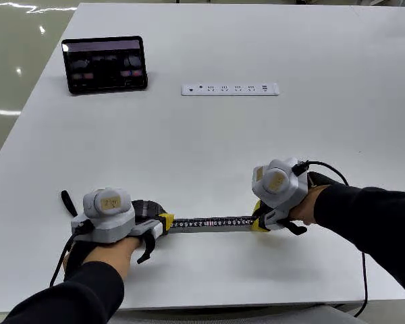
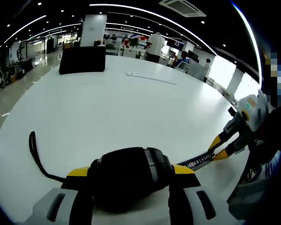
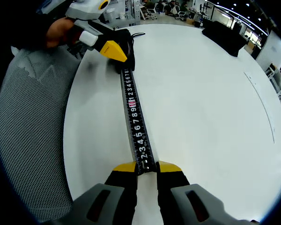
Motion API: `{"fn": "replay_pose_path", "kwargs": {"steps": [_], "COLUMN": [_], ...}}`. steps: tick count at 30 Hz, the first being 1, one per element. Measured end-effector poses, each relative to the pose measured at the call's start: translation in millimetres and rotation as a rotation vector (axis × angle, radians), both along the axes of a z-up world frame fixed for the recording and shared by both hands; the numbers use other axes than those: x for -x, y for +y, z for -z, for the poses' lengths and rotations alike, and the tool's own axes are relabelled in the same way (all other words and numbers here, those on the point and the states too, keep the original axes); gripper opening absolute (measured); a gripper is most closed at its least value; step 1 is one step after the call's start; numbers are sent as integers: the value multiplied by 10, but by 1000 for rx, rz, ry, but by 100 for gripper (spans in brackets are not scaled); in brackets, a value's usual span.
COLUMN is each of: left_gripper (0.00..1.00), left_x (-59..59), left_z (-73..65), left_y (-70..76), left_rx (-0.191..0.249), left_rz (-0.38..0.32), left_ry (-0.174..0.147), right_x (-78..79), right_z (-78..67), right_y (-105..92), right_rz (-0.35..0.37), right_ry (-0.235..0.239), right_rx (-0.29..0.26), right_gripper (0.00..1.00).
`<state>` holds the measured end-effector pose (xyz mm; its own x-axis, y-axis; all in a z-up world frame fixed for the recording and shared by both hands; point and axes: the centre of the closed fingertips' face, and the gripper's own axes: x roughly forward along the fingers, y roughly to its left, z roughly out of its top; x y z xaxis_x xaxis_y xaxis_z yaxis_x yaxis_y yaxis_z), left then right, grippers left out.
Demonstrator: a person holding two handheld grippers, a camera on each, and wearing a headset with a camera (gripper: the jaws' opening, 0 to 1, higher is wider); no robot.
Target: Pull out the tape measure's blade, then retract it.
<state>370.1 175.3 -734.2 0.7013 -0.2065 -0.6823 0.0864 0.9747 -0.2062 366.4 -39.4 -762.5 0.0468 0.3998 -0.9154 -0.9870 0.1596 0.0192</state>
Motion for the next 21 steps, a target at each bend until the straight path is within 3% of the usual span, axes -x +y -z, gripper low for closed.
{"fn": "replay_pose_path", "kwargs": {"steps": [21], "left_gripper": [61], "left_x": [0], "left_z": [9], "left_y": [4], "left_rx": [5], "left_rz": [2], "left_ry": [1], "right_x": [24], "right_z": [-14], "right_y": [313], "right_rz": [-20], "right_ry": [-6], "right_rx": [-35], "right_gripper": [10]}}
